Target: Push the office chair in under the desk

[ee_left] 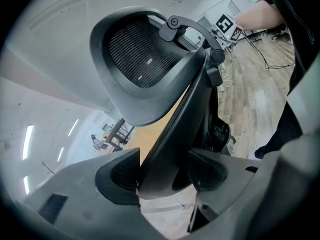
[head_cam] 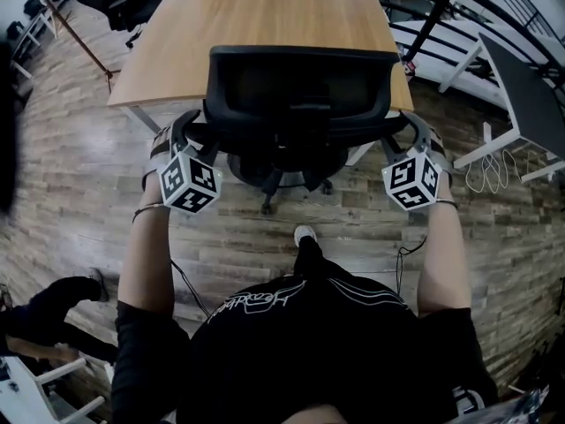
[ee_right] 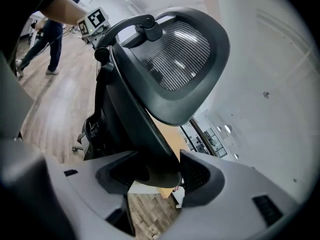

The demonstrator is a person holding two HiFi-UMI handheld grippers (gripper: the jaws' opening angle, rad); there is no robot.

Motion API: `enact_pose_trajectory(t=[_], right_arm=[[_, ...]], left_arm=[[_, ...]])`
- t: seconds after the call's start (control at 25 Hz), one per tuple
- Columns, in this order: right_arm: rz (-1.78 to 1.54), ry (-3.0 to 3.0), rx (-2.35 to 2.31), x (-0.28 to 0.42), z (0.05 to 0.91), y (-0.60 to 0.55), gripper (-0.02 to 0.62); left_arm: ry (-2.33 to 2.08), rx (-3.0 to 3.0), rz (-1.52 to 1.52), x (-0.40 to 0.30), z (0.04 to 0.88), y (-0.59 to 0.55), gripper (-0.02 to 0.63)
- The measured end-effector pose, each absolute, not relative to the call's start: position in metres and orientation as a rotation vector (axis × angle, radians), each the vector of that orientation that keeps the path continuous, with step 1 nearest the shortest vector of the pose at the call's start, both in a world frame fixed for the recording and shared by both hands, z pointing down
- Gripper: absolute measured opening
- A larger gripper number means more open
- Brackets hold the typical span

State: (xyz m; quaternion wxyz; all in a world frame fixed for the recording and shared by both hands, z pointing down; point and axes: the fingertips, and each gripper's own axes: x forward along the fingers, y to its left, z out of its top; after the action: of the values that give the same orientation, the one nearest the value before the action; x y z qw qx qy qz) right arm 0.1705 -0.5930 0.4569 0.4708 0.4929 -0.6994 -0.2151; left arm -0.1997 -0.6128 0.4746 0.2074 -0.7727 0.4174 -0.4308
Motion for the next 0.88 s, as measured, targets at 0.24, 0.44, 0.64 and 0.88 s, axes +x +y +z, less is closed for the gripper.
enact_pose_trajectory(t=[0.24, 0.44, 0.64, 0.88], right_arm=[[-0.525, -1.723, 1.199, 0.176, 0.440, -0.636, 0.272], [-0.533, -1.736, 1.192, 0.175, 0.439, -0.658, 0.272], [-0.546, -1.750, 1.189, 0.173, 0.436, -0.676, 0.272], [-0.553, -1.762, 1.186, 0.172, 0.435, -0.699, 0.272]], left_arm=[[1.174, -2.150, -1.234, -0.195, 0.457, -0.654, 0.262], [1.186, -2.145, -1.243, -0.196, 0.457, -0.676, 0.262], [1.198, -2.139, -1.248, -0.197, 0.456, -0.695, 0.262], [1.215, -2.122, -1.246, -0.198, 0.455, -0.720, 0.262]])
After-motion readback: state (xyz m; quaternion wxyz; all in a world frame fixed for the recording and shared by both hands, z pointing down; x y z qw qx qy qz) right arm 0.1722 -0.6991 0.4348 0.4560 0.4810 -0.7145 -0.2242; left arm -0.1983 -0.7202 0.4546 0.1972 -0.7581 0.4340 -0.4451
